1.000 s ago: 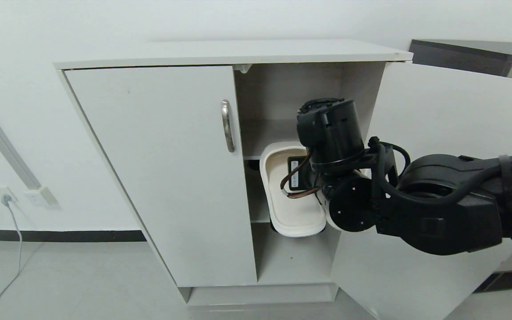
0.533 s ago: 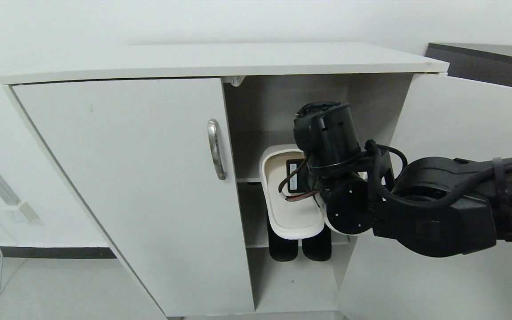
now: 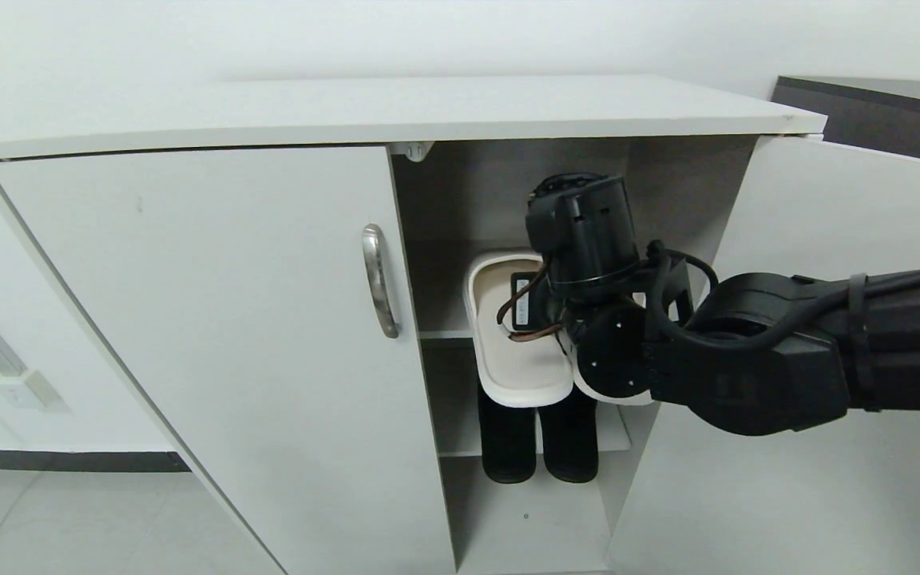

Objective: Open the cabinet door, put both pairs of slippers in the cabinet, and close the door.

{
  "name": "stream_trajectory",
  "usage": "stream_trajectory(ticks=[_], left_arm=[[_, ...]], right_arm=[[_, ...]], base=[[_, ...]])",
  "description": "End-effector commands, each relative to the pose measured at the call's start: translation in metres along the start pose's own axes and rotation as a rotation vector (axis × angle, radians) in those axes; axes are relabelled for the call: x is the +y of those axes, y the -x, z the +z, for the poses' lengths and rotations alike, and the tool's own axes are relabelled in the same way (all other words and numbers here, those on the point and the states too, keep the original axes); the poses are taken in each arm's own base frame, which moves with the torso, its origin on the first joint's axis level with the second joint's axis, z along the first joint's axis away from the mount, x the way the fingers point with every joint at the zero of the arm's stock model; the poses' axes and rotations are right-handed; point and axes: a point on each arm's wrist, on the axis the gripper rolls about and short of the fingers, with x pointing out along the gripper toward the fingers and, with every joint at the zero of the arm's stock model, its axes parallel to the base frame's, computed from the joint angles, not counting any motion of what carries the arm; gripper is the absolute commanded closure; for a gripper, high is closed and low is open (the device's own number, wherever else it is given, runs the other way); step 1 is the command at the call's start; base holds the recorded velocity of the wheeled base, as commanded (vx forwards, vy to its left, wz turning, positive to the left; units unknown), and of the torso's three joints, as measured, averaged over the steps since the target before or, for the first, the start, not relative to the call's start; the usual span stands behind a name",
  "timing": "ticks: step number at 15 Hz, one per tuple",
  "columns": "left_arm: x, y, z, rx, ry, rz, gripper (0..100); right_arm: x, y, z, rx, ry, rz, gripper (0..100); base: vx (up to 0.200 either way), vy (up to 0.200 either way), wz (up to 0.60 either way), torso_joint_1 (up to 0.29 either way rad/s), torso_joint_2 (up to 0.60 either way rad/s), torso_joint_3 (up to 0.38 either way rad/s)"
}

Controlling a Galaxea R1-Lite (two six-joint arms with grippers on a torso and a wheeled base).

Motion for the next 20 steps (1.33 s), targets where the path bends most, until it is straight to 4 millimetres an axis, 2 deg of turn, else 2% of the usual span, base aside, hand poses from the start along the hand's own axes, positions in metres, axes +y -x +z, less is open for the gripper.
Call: stream_trajectory(ticks=[1,5,7,12,20], left_arm=[[0.000,0.000,0.000,0.001,0.001,0.000,100],[0.000,0.000,0.000,0.001,0.002,0.000,100],[0.000,0.000,0.000,0.001,0.002,0.000,100],[0.000,0.000,0.000,0.000,0.002,0.000,100],[0.000,0.000,0.000,0.001,0.002,0.000,100]], right_arm=[[0.002,-0.016,-0.002,0.000,-0.004,-0.018,100],[0.005,-0.046,-0.002,-0.007,0.012,-0.032,100],[0.005,-0.052,0.003,-0.013,0.011,-0.041,100],[0.005,-0.058,0.014,-0.020,0.003,-0.053,100],[0.004,-0.070,0.004,-0.003,0.015,-0.070,100]], base=[[0.000,0.000,0.00,0.000,0.00,0.000],[0.000,0.000,0.00,0.000,0.00,0.000],[0.000,0.000,0.00,0.000,0.00,0.000],[0.000,0.000,0.00,0.000,0.00,0.000],[0.000,0.000,0.00,0.000,0.00,0.000]])
